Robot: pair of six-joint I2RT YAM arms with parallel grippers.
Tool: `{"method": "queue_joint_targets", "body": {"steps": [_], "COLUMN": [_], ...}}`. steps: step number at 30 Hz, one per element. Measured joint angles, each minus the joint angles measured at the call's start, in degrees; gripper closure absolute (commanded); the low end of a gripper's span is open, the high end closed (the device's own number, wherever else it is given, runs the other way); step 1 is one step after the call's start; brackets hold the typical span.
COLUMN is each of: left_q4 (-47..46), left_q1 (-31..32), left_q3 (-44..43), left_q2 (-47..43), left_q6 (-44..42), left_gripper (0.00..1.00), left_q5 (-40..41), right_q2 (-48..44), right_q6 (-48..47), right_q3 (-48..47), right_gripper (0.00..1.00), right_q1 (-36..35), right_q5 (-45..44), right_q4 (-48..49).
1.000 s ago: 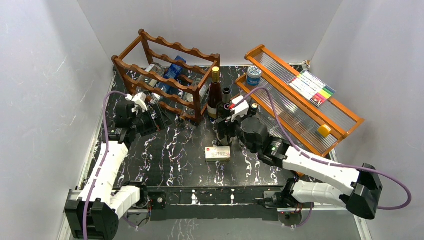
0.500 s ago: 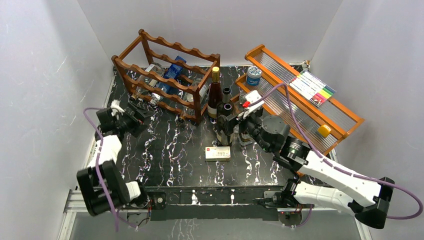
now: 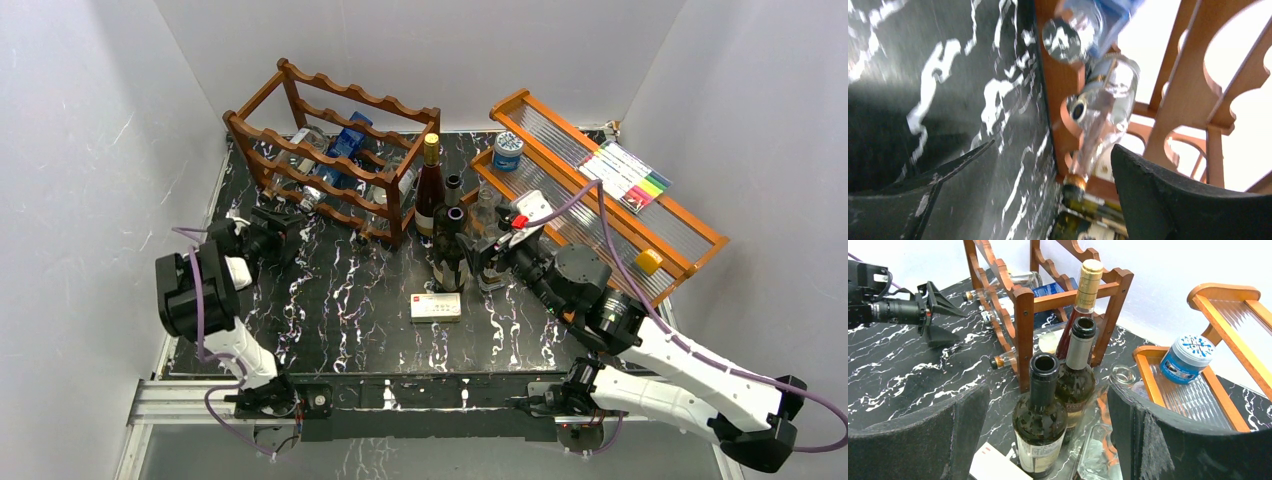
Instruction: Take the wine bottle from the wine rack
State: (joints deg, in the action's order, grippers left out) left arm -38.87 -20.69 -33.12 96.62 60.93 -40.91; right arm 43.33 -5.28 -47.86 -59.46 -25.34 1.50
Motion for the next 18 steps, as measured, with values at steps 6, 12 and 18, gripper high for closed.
{"method": "queue_joint_targets", "body": {"steps": [6, 12, 18], "left_q4": [-9.94, -15.82, -19.43], "left_q1": [2.89, 5.6, 5.75], "left_q3": [-4.11, -9.51, -10.99], "left_q2": [10.97, 16.85, 19.96], "left_q6": [3.8, 5.77, 7.34], "left_gripper": [0.33, 0.32, 0.36], "left_q5": [4.55, 6.95, 8.2], "right_q2": [-1.16, -1.92, -3.26], "right_q6": [-0.9, -1.03, -1.01], "right_q3": [0.85, 0.85, 0.85], "right_gripper": [0.02, 0.02, 0.02], "right_q1": [0.0, 0.0, 0.0], "right_q5": [-0.04, -0.26, -0.57], "right_q4": [-0.15, -0.74, -1.6]}}
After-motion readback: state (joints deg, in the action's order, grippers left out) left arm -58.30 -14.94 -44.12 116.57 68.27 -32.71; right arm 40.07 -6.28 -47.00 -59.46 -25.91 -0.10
